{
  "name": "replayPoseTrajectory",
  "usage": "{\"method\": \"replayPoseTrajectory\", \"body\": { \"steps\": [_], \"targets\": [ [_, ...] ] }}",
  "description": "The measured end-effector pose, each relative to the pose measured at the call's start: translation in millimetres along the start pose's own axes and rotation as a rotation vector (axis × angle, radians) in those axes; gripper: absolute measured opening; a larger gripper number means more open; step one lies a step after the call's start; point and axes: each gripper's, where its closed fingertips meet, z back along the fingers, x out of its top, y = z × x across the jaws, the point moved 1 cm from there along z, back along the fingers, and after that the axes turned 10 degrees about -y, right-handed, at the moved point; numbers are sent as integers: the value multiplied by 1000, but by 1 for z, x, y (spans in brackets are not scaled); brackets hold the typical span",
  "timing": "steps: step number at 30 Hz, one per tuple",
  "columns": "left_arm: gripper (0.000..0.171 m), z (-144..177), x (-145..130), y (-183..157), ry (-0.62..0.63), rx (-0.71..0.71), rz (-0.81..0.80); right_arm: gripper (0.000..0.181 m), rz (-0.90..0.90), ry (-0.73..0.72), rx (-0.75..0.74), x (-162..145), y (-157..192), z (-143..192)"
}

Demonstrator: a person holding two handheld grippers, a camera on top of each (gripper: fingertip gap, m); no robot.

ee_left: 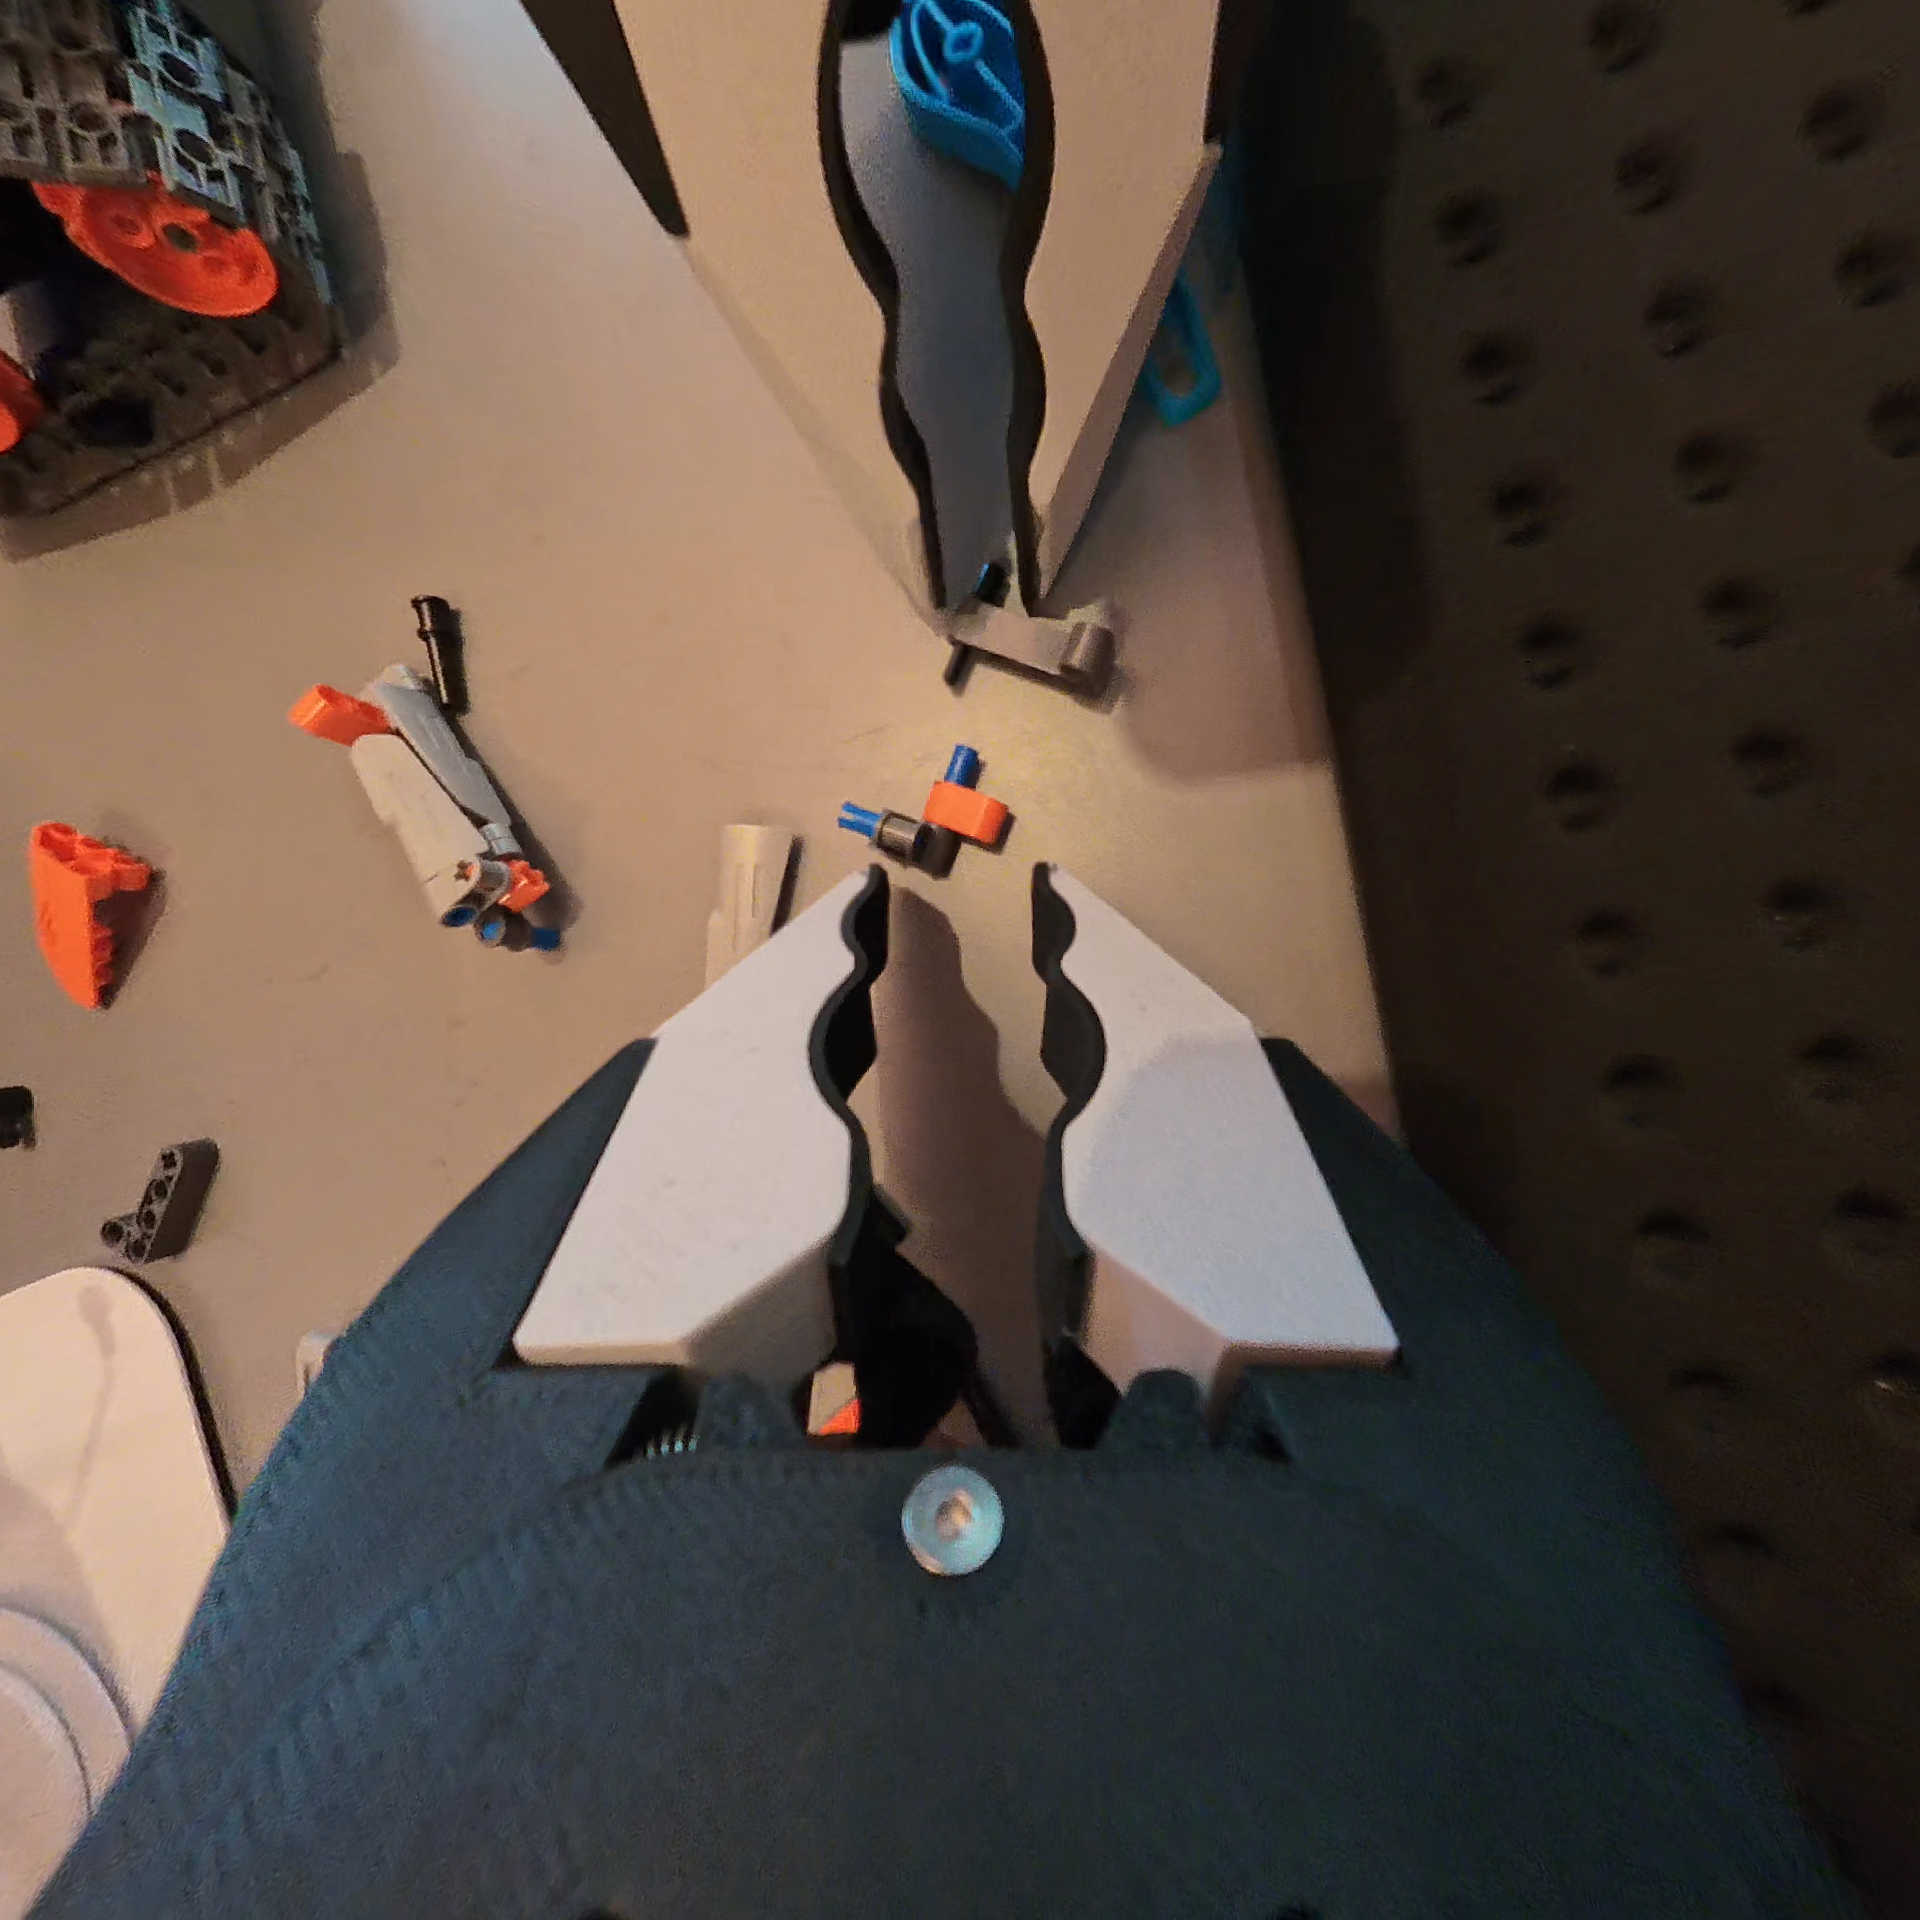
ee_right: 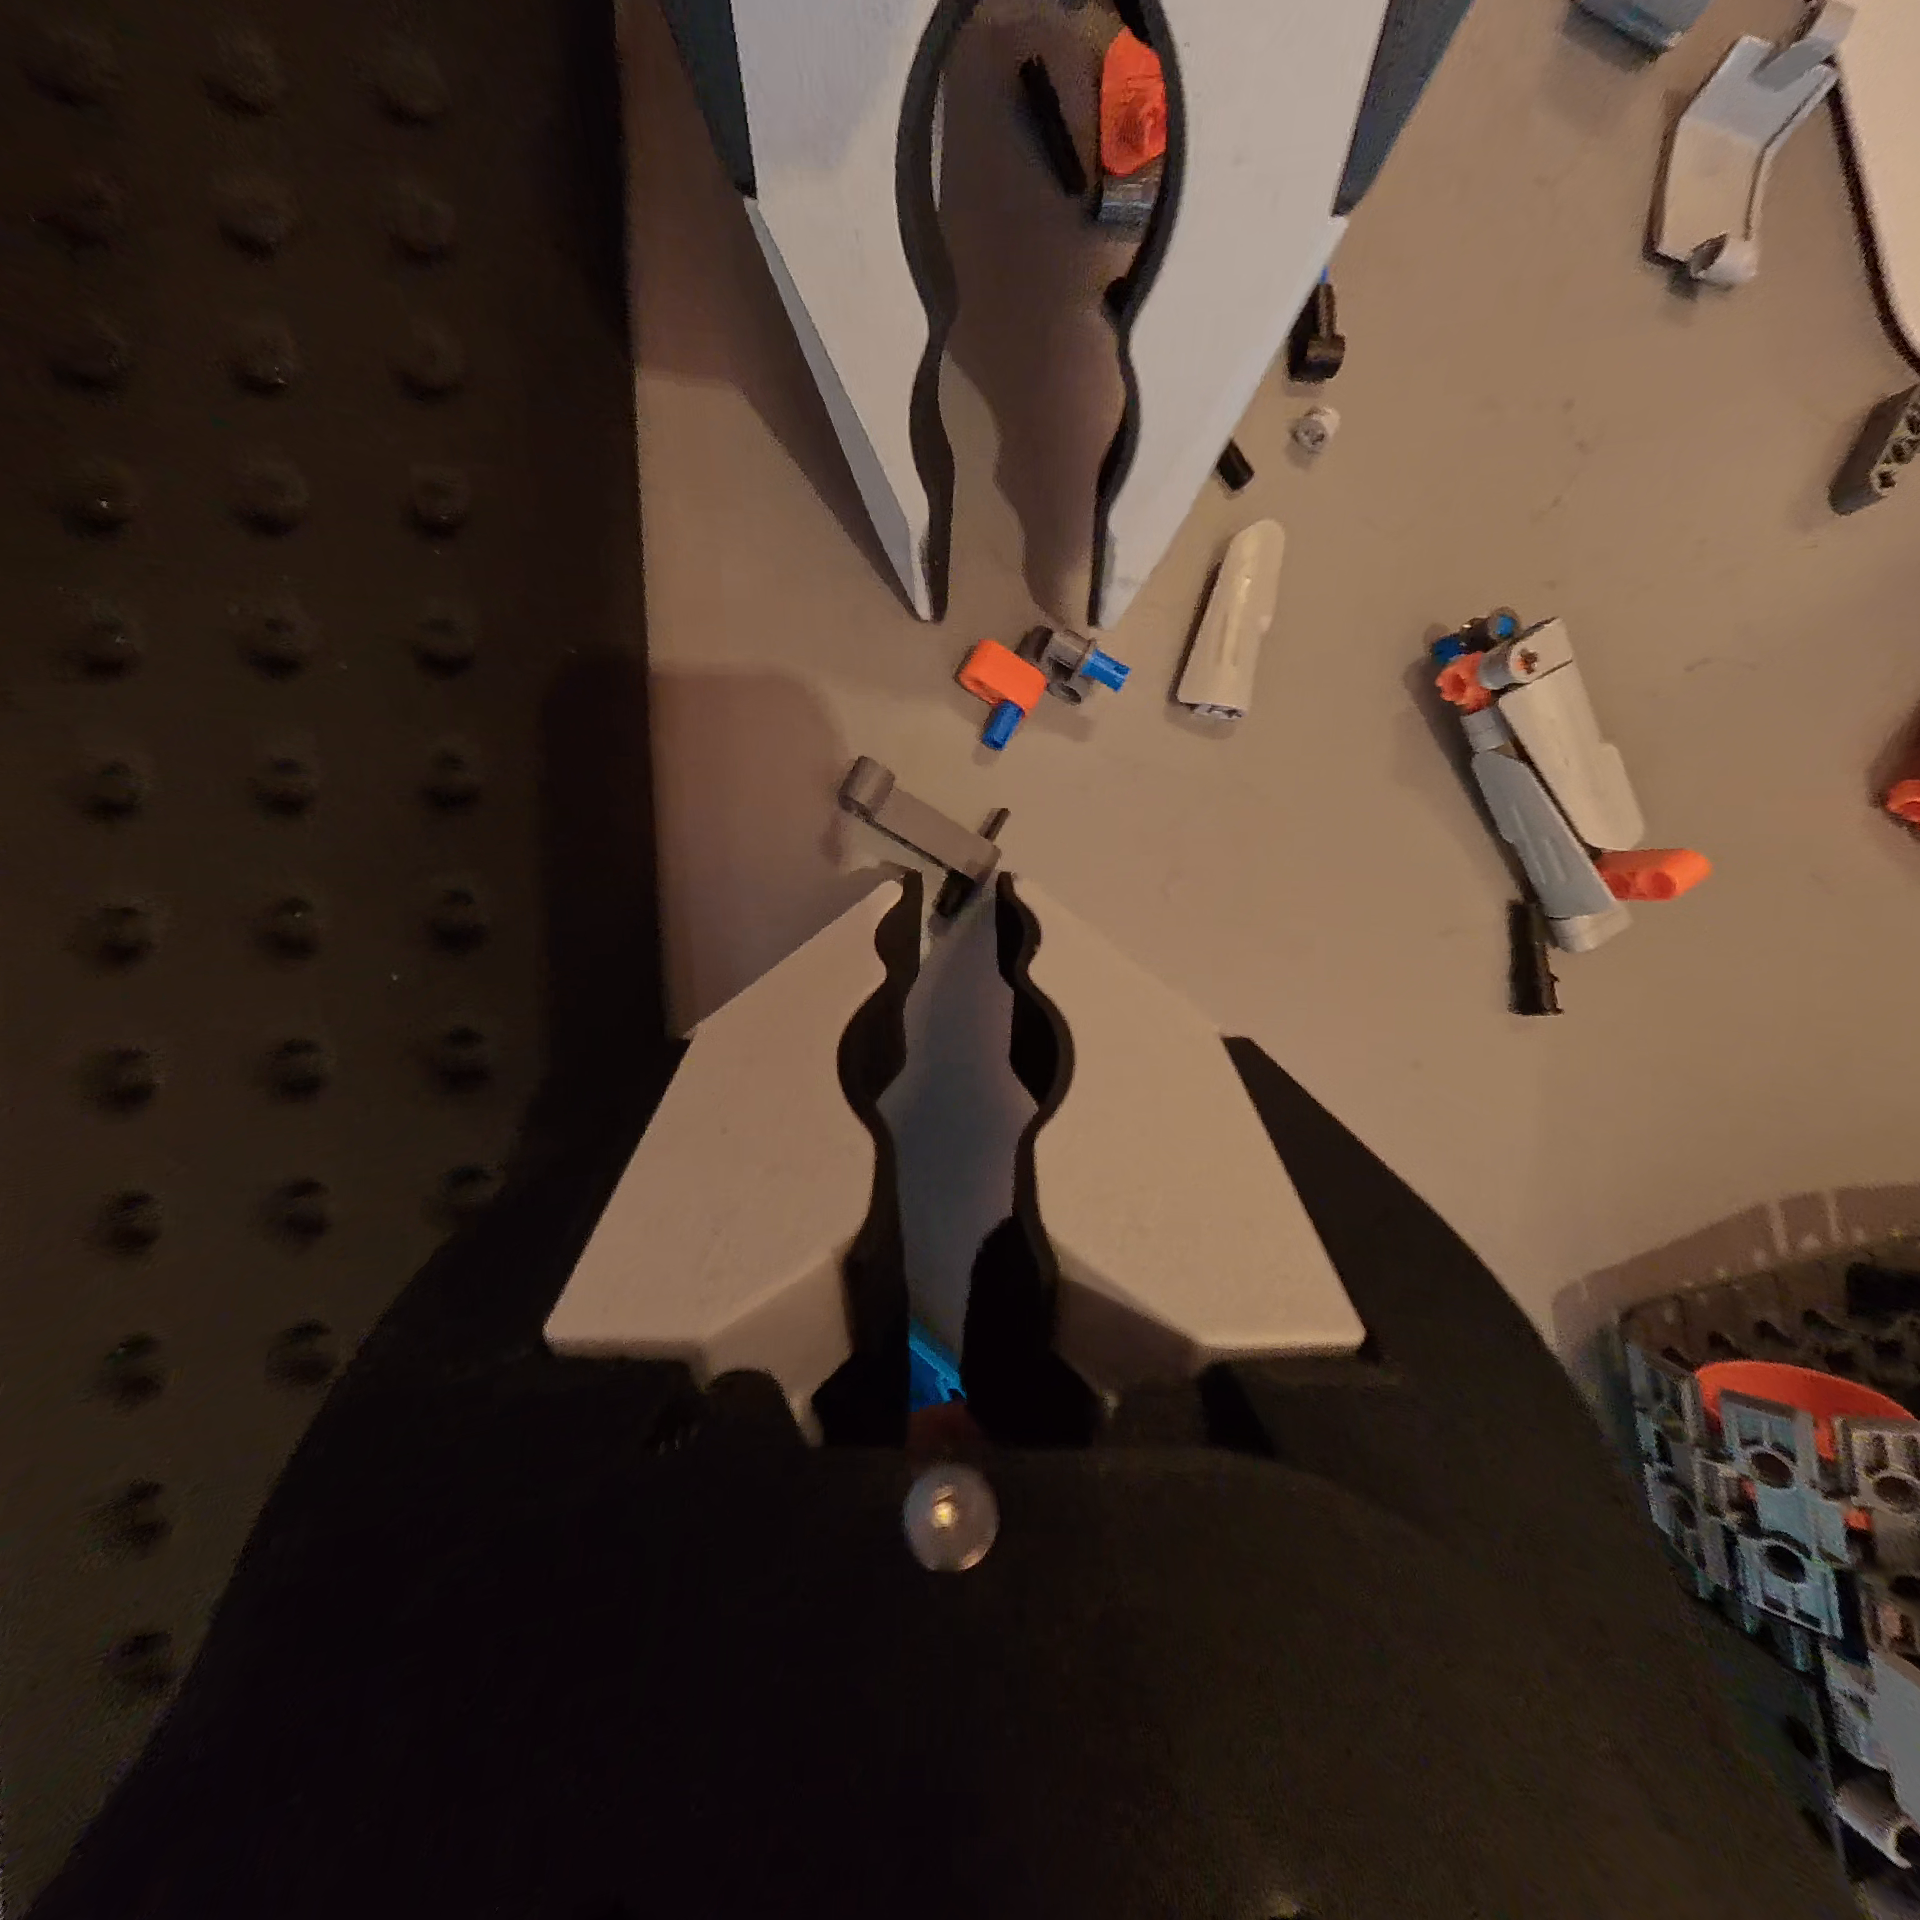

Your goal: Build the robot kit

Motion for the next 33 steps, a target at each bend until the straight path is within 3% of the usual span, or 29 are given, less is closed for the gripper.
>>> {"method": "replayPoseTrajectory", "body": {
  "steps": [3, 9, 13, 21, 33],
  "targets": [
    [22, 7, 6, -6, -41, -36, 7, 11, -38, -42, 25, 4, 1, 7],
    [32, 7, 3, 9, -22, 35, -5, 12, -13, 9, 11, -2, 0, 4],
    [39, 1, 4, 11, -11, 49, -31, 3, 8, 15, 4, -1, 1, -1],
    [29, -7, 6, 8, -30, 46, -38, 2, 10, 3, -18, 0, -6, -2],
    [28, -6, 11, 9, -70, 114, -53, 2, 7, -24, -26, 1, -8, -1]
  ]
}}
